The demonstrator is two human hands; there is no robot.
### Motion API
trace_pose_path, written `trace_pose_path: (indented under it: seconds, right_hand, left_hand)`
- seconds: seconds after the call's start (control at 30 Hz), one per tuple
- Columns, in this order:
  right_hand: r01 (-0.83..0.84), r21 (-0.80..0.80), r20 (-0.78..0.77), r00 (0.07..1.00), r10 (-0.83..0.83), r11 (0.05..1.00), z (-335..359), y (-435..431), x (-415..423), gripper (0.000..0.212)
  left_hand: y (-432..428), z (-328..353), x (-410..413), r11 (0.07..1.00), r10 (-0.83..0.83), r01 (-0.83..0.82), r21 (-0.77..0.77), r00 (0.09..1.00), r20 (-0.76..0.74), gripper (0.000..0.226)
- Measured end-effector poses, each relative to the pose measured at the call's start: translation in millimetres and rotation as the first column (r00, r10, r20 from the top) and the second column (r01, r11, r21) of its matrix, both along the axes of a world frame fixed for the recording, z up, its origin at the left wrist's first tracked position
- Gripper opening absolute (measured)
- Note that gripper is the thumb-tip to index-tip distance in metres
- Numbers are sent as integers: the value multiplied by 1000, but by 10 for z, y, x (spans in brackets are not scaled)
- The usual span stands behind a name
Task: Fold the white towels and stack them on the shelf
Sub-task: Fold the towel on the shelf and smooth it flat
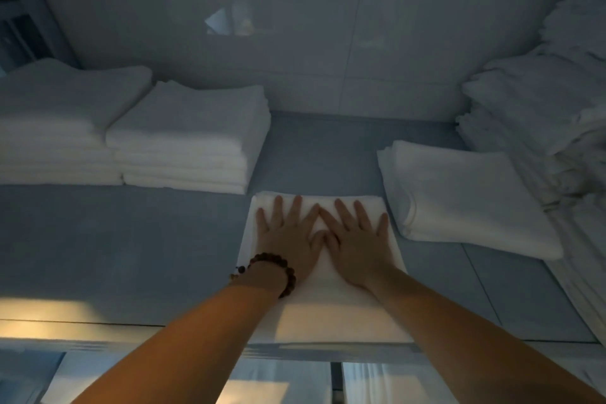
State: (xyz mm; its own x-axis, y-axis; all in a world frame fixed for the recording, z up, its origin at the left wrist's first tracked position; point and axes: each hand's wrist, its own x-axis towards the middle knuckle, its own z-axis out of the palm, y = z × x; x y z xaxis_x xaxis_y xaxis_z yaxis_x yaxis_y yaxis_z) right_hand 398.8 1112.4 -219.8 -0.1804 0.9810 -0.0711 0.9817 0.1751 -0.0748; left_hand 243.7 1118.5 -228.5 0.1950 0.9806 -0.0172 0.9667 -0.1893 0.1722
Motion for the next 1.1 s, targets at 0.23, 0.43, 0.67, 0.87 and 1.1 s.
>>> trace_pose_path:
  seconds: [0.23, 0.43, 0.67, 0.87, 1.1]
  right_hand:
    - [15, -27, -27, 1000, -16, 1000, 35, 311, -2, 49]
    - [38, -95, -115, 992, -49, 995, 178, -14, -77, 52]
    - [81, -101, -24, 996, -83, 992, 77, -574, -4, 58]
    - [160, -190, -93, 979, -180, 969, 182, -836, 151, 58]
    - [342, -218, -208, 899, -386, 914, 416, -721, 198, 48]
  left_hand:
    - [317, 12, -46, 999, -14, 12, -42, 999, -44, 59]
    - [104, 254, -60, 975, -47, 53, -217, 998, 32, 56]
    - [-561, 96, -178, 989, -29, 27, -144, 1000, -12, 59]
    - [-808, 135, -393, 955, 197, -177, -240, 978, 62, 59]
    - [-666, 422, -396, 917, 331, -244, -315, 906, 263, 43]
